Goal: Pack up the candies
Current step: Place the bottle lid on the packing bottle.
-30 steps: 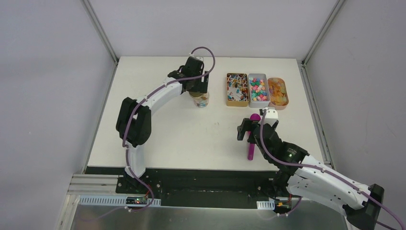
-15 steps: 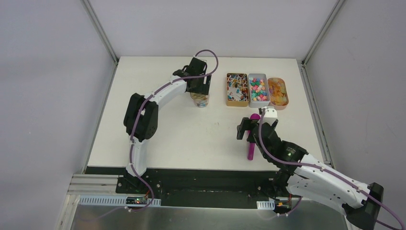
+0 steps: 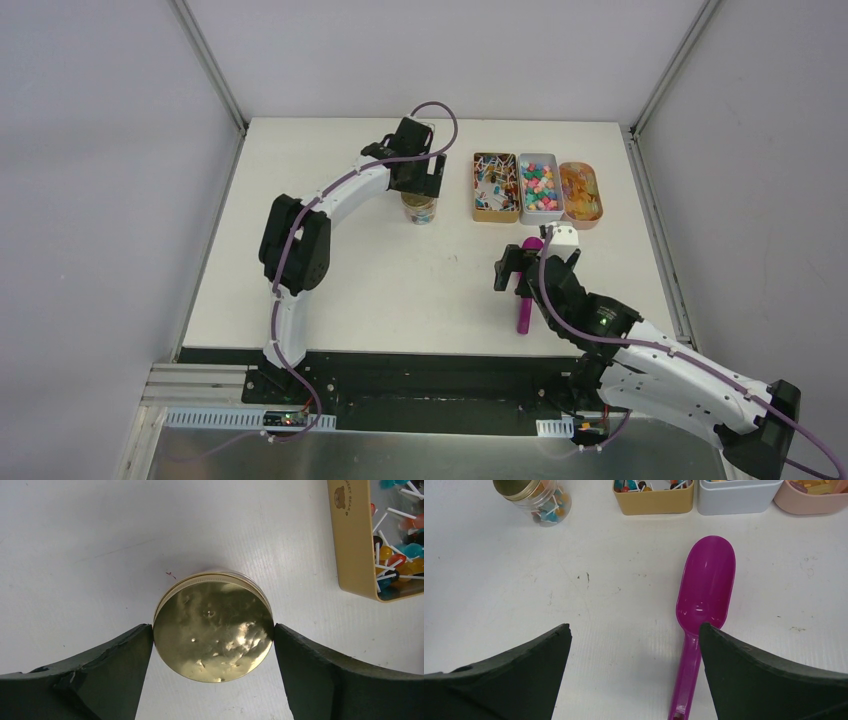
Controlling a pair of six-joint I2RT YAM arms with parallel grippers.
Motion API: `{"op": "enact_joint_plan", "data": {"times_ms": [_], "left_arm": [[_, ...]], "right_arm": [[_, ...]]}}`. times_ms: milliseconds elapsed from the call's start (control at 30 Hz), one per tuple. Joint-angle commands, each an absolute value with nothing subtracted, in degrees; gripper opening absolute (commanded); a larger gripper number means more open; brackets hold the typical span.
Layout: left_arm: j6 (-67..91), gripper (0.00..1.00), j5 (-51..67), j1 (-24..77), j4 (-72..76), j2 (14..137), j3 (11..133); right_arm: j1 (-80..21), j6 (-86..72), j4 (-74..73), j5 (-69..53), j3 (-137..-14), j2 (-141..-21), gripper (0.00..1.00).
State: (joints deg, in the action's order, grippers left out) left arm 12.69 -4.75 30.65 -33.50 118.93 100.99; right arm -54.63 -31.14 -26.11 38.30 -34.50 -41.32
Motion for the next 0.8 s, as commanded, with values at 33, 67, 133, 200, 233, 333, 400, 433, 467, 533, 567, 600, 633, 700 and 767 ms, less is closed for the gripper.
{"op": "enact_joint_plan", "data": {"times_ms": [33, 67, 133, 200, 233, 333, 400, 433, 467, 533, 567, 600, 633, 700, 767], "left_arm": [[12.2, 0.93, -3.1, 30.3, -33.0, 118.5, 102.8], [12.1, 0.95, -3.0, 30.3, -33.0, 118.5, 102.9], [12.1, 0.99, -2.7, 30.2, -33.3, 118.6, 103.1], [12.0, 0.99, -2.8, 30.2, -33.3, 118.5, 103.3], [12.0, 0.99, -2.9, 30.2, -33.3, 118.4, 103.4], [12.1, 0.99, -3.9, 30.1, -33.3, 117.4, 103.8], [12.5, 0.99, -4.2, 29.9, -33.3, 116.4, 104.0], [12.7, 0.99, -4.3, 29.7, -33.3, 115.8, 104.1], [12.9, 0.99, -4.4, 29.6, -33.3, 115.0, 104.1], [12.9, 0.99, -4.3, 29.2, -33.3, 113.5, 103.9], [12.9, 0.99, -4.0, 29.0, -33.2, 112.7, 103.8], [13.0, 0.99, -3.1, 28.5, -33.2, 112.1, 103.7], [13.4, 0.98, -2.2, 27.9, -32.9, 111.3, 103.3], [15.3, 0.92, 2.4, 25.8, -31.6, 109.6, 101.9], [17.0, 0.88, 7.9, 23.7, -28.8, 107.8, 99.3]], "right_arm": [[-54.9, -31.2, -24.4, 39.7, -37.7, -41.3, 1.00], [-54.9, -31.2, -24.4, 39.6, -37.8, -41.3, 1.00], [-54.9, -31.1, -24.3, 39.3, -37.9, -41.2, 1.00], [-54.9, -31.1, -24.3, 39.1, -37.9, -41.2, 1.00], [-54.8, -31.2, -24.3, 39.1, -37.9, -41.1, 1.00], [-54.8, -31.3, -24.3, 38.9, -38.0, -41.4, 1.00], [-54.9, -32.0, -23.9, 38.7, -38.2, -41.8, 1.00], [-54.9, -32.2, -23.5, 38.6, -38.2, -42.0, 1.00], [-54.9, -32.5, -23.1, 38.3, -38.2, -42.3, 1.00], [-54.9, -32.8, -21.7, 37.4, -38.4, -43.1, 1.00], [-54.9, -32.9, -20.8, 37.0, -38.6, -43.7, 1.00], [-54.9, -32.9, -19.6, 36.4, -38.7, -44.3, 1.00], [-54.9, -32.8, -18.0, 35.9, -38.6, -45.0, 1.00], [-54.7, -31.6, -13.0, 34.5, -38.5, -47.0, 1.00], [-54.3, -30.7, -8.4, 33.0, -38.6, -49.4, 0.97]]}}
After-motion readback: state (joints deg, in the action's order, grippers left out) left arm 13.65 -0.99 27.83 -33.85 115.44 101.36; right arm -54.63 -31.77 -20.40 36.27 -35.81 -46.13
